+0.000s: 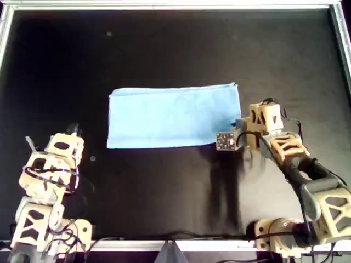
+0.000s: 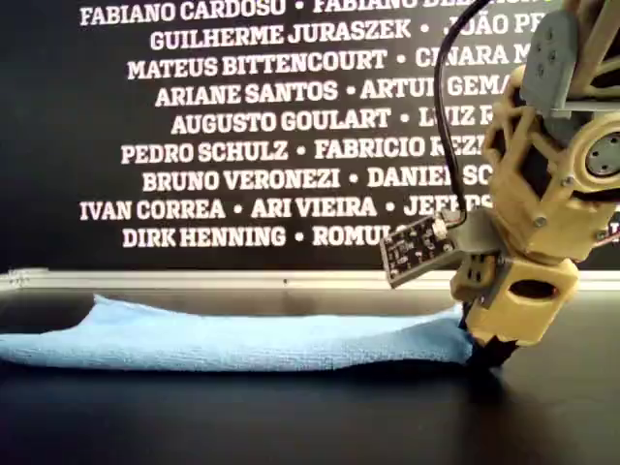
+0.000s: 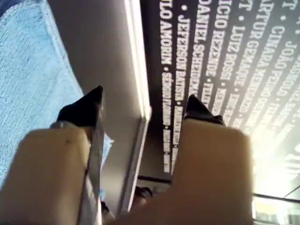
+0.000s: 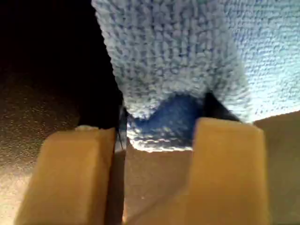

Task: Fold a cloth

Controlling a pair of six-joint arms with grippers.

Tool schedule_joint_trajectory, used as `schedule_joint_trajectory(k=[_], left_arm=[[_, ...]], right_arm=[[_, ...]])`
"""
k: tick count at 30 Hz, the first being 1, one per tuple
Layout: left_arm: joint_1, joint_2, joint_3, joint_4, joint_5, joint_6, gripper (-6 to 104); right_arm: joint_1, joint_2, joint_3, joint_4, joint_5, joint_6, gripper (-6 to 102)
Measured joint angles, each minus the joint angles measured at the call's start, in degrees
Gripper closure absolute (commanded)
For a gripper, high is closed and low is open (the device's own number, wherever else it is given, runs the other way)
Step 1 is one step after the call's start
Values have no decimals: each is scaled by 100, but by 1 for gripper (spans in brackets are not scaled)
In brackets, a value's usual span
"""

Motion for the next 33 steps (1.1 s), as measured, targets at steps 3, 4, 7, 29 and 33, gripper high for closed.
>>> schedule_joint_trajectory(k=[3,4,7,29,33], left_arm=[[0,0,0,0,0,0,36],[0,0,0,0,0,0,36],[0,0,0,0,0,0,36],[0,0,0,0,0,0,36],[0,0,0,0,0,0,36]], right_arm=[[9,-9,-44,0,53,0,80],[9,-9,-44,0,53,0,86],[9,-18,-44,0,53,0,99],[229,1450,483,0,62,0,96],[932,1433,114,0,62,0,96]])
